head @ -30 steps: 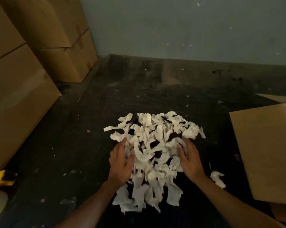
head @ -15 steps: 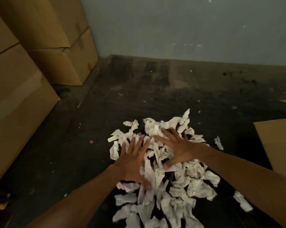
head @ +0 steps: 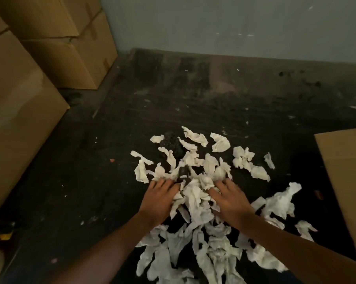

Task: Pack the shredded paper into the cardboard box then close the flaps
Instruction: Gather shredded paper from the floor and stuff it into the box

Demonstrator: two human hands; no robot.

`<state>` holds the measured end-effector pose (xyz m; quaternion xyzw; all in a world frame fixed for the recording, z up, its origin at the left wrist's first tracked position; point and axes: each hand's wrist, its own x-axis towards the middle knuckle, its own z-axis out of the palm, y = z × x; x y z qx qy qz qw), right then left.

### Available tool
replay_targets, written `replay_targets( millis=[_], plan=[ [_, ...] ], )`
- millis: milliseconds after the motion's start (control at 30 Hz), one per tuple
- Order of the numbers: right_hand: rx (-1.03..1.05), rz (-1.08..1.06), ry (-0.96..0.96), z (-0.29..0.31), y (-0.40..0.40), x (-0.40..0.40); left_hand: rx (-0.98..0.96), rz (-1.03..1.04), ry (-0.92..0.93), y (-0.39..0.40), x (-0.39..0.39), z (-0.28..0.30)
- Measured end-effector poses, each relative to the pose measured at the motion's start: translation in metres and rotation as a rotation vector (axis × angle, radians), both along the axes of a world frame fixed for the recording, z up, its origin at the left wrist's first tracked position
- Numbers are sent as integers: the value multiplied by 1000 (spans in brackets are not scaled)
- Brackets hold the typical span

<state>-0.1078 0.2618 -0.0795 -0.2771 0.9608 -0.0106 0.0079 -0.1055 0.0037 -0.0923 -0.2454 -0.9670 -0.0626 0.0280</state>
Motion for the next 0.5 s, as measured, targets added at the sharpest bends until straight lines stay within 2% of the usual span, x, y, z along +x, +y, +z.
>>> replay_targets(
  millis=[167, 300, 433, 500],
  plan=[
    [-39, -27, -59, -3, 2, 1, 69, 22, 3, 8, -2, 9],
    [-153, -126, -199, 6, -1, -8, 135, 200, -108, 20, -5, 31],
    [-440, -296, -360, 26, 5, -9, 197, 332, -118, 19, 0, 52],
    [-507, -330, -395, 41, 13, -9, 238, 357, -84, 15, 5, 65]
  ],
)
